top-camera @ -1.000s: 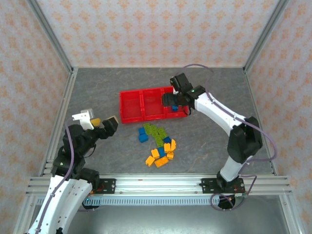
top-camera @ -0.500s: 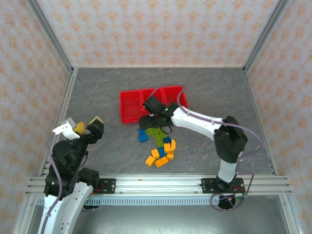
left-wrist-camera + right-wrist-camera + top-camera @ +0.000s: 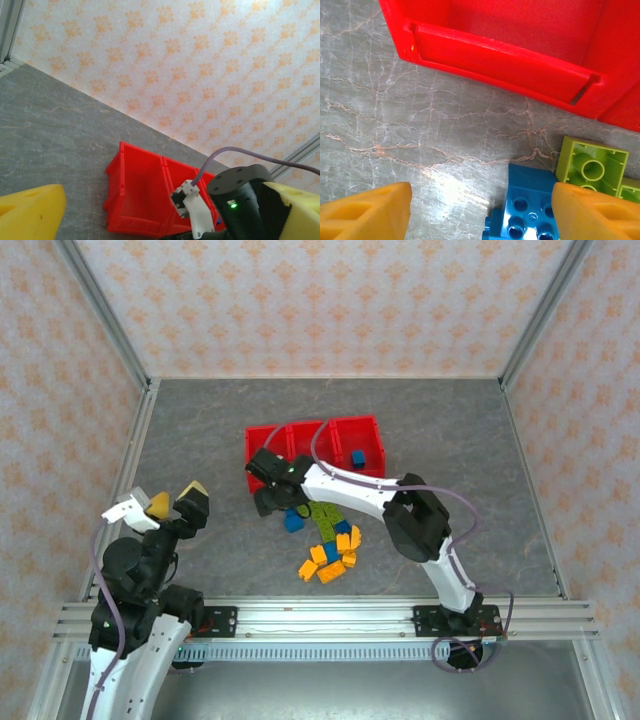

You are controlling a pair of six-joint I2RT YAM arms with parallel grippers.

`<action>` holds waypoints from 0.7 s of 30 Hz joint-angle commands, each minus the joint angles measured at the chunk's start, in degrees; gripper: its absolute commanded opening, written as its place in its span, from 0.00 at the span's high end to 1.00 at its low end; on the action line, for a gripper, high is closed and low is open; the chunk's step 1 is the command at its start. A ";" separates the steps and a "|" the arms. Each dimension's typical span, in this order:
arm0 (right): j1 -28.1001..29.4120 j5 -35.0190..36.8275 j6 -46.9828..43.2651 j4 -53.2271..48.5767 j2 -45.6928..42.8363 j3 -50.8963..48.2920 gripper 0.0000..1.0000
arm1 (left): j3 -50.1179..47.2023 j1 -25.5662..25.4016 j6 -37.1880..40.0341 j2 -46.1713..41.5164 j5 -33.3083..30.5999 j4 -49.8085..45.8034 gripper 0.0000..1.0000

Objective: Sort the legos into containers by color
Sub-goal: Pick up the lego from the center of the table.

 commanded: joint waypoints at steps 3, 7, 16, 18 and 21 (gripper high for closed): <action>0.24 6.14 -0.15 -6.43 1.17 1.20 0.28 | -0.59 -0.30 0.68 -3.53 0.33 1.95 0.01; 0.34 8.12 0.36 -6.73 -0.09 -0.17 0.28 | -0.75 -0.27 0.68 -3.76 0.34 2.16 0.01; 0.42 7.51 0.72 -4.69 -0.28 -2.76 0.29 | -1.02 -0.32 0.68 -3.47 0.60 2.50 0.01; 0.64 7.08 0.67 -4.06 -0.06 -2.87 0.31 | -1.10 -0.33 0.68 -3.48 0.60 2.62 0.01; 1.20 6.95 0.48 -3.69 0.30 -2.23 0.33 | -1.19 -0.33 0.60 -3.39 0.60 2.75 0.01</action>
